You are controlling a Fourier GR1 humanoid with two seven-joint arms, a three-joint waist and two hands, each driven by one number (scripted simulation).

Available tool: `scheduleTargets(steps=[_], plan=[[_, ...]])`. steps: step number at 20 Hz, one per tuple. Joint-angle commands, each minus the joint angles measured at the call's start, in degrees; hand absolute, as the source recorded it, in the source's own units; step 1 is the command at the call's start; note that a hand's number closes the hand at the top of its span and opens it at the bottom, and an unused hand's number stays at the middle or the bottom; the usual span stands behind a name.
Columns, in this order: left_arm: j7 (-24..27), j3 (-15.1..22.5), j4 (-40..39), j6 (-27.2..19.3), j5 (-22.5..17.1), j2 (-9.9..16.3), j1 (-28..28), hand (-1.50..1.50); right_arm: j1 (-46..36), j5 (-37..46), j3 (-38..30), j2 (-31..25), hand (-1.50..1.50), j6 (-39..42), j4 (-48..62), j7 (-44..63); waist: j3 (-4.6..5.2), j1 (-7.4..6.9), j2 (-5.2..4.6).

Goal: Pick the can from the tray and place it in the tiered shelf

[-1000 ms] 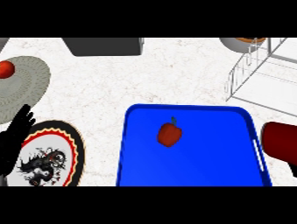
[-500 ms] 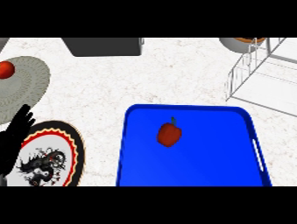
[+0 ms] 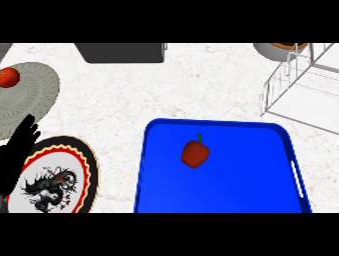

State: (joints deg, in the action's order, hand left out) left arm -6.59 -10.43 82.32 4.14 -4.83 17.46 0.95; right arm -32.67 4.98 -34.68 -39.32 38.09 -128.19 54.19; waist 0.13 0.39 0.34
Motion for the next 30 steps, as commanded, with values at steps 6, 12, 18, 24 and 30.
scheduleTargets(steps=[6,12,18,24,30], plan=[[-2.4,0.3,2.6,-0.1,0.3,-0.9,0.0,0.0,-7.5,4.8,7.3,-10.8,1.5,-1.7,13.9,2.1,-0.07,-1.12,-0.38],[2.3,0.2,-3.0,0.6,1.4,-1.4,-2.0,0.0,-5.4,16.0,10.4,-12.3,1.5,-5.9,23.9,-10.8,-0.13,-1.15,-0.64],[-0.1,0.2,-0.4,0.0,2.0,-1.8,-1.4,0.0,-8.5,19.3,12.7,-13.5,1.5,-10.2,35.6,-17.5,-0.12,-1.2,-0.48],[2.7,-0.9,-3.3,1.4,2.5,-1.2,-0.5,0.0,-9.9,20.6,13.4,-9.8,1.5,-15.2,42.4,-19.9,-0.11,-0.99,-0.43],[2.4,-1.7,-1.9,1.8,1.4,-1.1,-1.3,0.0,-8.6,27.7,13.7,-7.1,1.5,-25.5,52.2,-22.5,-0.13,-1.27,-0.53]])
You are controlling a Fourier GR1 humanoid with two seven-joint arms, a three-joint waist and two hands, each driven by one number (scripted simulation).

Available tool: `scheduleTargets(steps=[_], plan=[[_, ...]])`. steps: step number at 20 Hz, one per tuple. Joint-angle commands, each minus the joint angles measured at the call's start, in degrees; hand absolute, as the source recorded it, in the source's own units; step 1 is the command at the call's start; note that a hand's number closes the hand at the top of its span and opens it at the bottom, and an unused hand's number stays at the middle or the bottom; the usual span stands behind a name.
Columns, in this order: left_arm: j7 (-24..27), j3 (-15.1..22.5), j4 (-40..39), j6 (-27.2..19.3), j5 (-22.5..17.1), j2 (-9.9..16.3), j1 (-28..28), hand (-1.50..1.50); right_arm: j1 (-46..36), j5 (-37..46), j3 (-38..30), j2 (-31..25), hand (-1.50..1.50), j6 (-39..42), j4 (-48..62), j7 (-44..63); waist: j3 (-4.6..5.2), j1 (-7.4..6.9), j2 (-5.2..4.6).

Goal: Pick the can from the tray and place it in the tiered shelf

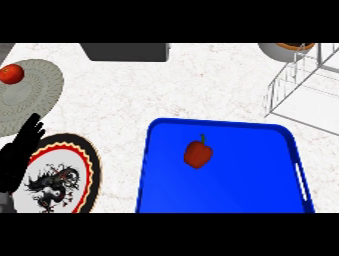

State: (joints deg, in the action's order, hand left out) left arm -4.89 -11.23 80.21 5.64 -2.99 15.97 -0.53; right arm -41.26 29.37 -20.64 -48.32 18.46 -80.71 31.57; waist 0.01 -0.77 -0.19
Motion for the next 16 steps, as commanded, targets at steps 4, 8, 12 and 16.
scheduleTargets(steps=[4,8,12,16], plan=[[0.8,-2.4,-1.8,1.7,-1.2,1.4,-0.6,0.0,-1.4,3.9,0.9,-3.0,-1.5,-2.1,11.1,-6.3,0.01,0.2,0.06],[-1.9,-0.5,-0.1,-0.1,1.0,0.0,-2.0,0.0,-0.4,3.9,1.0,-0.7,-1.5,-5.3,11.5,-11.0,0.0,0.47,0.14],[0.5,-0.7,2.5,1.2,0.1,-0.9,2.4,0.0,-4.3,1.6,-0.5,0.0,-1.5,-5.8,14.1,-10.7,0.0,0.11,0.19],[2.3,0.3,-0.2,-0.1,2.3,-2.0,2.2,0.0,-6.0,-4.1,-5.9,-0.1,-1.5,-4.6,16.8,-10.0,0.03,0.26,0.13]])
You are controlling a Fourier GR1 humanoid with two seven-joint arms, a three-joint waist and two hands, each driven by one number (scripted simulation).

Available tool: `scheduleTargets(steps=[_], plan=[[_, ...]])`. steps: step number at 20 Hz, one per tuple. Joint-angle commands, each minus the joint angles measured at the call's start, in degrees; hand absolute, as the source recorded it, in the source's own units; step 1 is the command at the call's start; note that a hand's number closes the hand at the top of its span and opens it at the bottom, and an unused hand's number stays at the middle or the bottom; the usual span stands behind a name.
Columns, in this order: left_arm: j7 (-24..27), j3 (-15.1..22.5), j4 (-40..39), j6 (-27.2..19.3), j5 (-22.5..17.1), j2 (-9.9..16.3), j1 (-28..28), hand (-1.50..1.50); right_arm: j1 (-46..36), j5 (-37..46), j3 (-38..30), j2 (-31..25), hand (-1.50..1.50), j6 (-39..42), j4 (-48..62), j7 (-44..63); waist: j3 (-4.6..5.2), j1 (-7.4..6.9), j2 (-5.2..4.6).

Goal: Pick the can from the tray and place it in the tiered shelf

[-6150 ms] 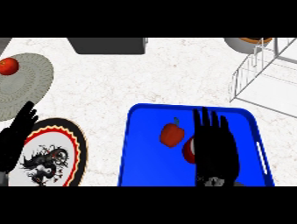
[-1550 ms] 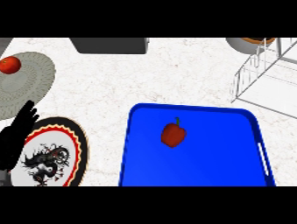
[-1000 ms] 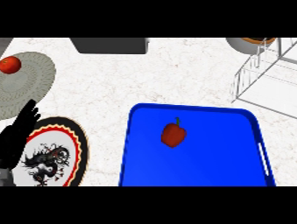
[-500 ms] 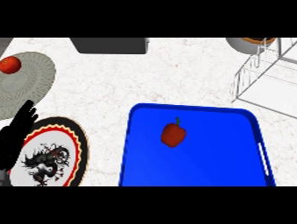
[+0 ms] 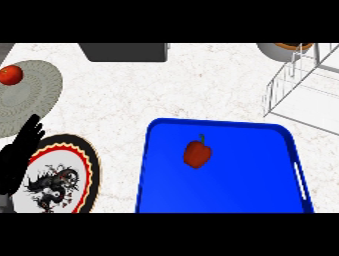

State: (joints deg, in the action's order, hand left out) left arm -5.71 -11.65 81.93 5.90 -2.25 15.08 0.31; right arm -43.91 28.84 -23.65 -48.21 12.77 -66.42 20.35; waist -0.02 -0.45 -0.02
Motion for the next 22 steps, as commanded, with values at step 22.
scheduleTargets(steps=[22], plan=[[-1.1,-2.9,0.7,0.8,-1.1,1.1,1.1,0.0,8.5,-29.9,-38.9,-25.6,-1.5,22.3,6.4,11.4,-0.08,2.64,0.5]])
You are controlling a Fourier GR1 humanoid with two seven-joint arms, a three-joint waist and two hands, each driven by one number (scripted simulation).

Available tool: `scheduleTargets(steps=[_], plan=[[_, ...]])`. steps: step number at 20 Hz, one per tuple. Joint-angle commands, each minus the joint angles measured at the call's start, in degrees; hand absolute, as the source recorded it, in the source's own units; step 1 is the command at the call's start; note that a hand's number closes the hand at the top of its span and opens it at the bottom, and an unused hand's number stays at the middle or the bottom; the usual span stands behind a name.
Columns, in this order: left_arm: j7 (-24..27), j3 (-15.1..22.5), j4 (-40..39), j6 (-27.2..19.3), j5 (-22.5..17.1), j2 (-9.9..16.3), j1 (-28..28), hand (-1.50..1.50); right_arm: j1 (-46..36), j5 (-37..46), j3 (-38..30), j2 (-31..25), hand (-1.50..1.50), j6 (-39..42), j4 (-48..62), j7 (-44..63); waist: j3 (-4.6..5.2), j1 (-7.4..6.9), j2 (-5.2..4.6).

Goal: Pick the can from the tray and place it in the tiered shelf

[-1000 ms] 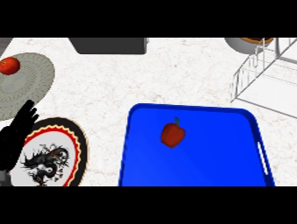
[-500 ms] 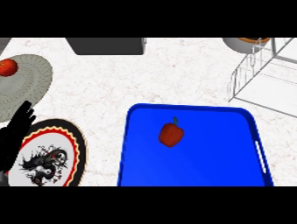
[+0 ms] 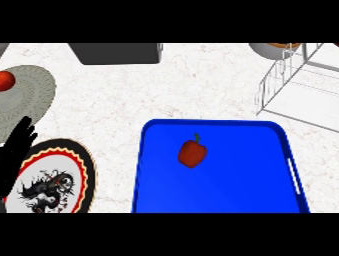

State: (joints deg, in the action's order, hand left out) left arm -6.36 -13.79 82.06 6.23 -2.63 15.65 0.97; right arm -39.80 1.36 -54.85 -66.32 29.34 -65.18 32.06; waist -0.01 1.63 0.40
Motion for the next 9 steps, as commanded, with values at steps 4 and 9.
scheduleTargets(steps=[4,9], plan=[[1.5,-0.7,1.1,0.1,0.3,-0.1,3.5,0.0,12.1,-3.2,-15.8,-14.7,-1.5,16.6,11.9,-2.2,-0.12,1.5,0.3],[-0.3,-2.3,1.1,0.1,-1.2,0.6,2.1,0.0,18.0,-0.9,-26.8,-22.9,-1.5,22.9,23.9,-8.1,-0.27,2.65,0.45]])
